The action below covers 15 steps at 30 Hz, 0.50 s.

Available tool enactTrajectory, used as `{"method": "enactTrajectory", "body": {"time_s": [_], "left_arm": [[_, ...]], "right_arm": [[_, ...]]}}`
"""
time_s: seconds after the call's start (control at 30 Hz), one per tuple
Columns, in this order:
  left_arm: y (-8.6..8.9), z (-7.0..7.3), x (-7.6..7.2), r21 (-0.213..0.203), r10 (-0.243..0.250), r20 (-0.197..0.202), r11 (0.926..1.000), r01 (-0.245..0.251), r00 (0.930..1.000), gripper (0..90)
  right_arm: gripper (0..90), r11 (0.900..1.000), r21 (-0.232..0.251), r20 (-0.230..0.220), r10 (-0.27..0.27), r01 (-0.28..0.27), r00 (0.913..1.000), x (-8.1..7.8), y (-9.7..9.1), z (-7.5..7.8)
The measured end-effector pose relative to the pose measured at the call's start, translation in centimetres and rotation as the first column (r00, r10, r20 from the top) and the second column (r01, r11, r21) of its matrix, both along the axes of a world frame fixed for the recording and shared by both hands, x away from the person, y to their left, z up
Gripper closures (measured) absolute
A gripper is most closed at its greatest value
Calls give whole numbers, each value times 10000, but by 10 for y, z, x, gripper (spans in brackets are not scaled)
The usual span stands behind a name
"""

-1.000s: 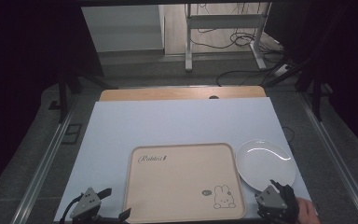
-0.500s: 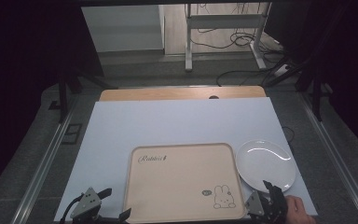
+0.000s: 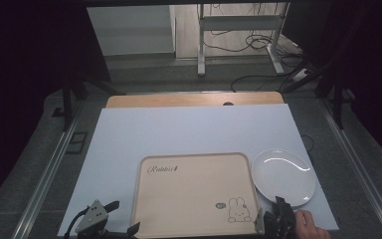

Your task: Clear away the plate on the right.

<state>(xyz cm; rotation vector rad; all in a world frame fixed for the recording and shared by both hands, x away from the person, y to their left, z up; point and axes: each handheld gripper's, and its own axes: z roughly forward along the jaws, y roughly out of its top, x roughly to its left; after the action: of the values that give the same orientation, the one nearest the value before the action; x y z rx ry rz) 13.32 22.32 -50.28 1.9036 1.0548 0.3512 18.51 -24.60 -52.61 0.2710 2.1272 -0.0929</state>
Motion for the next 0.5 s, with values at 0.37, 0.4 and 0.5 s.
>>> {"method": "enactTrajectory", "body": {"time_s": [0.37, 0.4, 0.5], "left_arm": [[0, 0, 0, 20, 6, 4, 10000, -6, 10000, 37], [0, 0, 0, 32, 1, 9, 10000, -1, 10000, 38], [0, 0, 0, 35, 3, 7, 10000, -3, 10000, 38]], "right_arm": [[782, 9965, -837, -66, -67, 61, 10000, 7, 4, -10], [789, 9963, -850, -70, -95, 89, 9999, 8, 4, -11], [808, 9944, -1051, -170, -154, 135, 9997, 10, 4, -14]]}}
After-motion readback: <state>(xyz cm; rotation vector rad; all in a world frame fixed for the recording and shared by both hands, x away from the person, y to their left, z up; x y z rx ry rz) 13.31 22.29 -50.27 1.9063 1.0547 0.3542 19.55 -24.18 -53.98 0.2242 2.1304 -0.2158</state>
